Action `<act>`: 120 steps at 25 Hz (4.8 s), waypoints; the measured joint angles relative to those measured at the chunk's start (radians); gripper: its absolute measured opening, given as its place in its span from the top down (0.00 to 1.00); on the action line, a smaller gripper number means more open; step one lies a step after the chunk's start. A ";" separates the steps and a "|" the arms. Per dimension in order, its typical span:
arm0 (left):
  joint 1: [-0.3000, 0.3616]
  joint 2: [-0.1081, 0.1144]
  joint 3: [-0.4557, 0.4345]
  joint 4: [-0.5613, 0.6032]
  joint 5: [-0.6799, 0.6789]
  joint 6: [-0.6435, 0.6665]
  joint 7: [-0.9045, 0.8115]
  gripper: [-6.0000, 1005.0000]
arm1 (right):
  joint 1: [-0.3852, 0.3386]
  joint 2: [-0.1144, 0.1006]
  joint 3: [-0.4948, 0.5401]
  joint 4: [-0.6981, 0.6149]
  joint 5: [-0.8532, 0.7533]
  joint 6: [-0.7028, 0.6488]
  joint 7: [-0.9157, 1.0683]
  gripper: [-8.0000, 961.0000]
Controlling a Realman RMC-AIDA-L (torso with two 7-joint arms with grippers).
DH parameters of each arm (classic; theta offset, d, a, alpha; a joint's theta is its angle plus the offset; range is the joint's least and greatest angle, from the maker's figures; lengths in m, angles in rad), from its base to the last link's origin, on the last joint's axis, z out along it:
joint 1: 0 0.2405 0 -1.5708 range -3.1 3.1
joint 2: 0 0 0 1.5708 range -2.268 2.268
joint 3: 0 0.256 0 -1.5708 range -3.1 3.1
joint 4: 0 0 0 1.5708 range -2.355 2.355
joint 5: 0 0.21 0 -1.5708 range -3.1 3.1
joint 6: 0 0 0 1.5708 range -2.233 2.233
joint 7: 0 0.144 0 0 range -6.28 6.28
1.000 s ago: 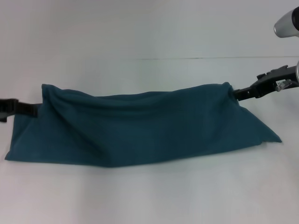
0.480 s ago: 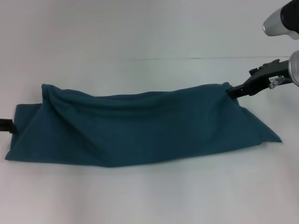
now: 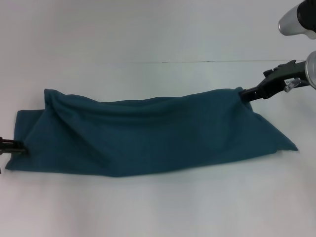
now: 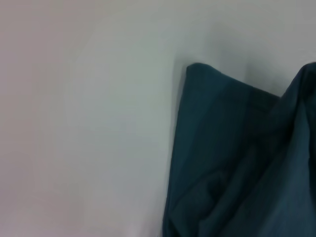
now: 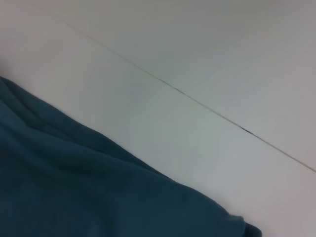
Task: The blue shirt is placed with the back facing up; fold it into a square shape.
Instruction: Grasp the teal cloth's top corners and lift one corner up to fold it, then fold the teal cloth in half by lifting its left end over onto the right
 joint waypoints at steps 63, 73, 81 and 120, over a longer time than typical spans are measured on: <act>-0.108 0.065 0.007 -0.164 -0.211 0.013 0.252 0.90 | -0.176 0.006 0.028 0.203 0.660 0.297 -0.417 0.10; -0.198 0.118 -0.002 -0.159 -0.333 0.096 0.254 0.90 | -0.106 0.012 -0.014 0.808 1.565 0.290 -1.538 0.57; -0.257 0.143 0.001 -0.149 -0.421 0.177 0.259 0.90 | 0.066 0.019 -0.033 1.059 1.610 0.310 -1.713 0.90; -0.286 0.151 0.091 -0.112 -0.478 0.284 0.286 0.90 | -0.085 -0.052 -0.339 0.751 1.746 0.291 -1.433 0.99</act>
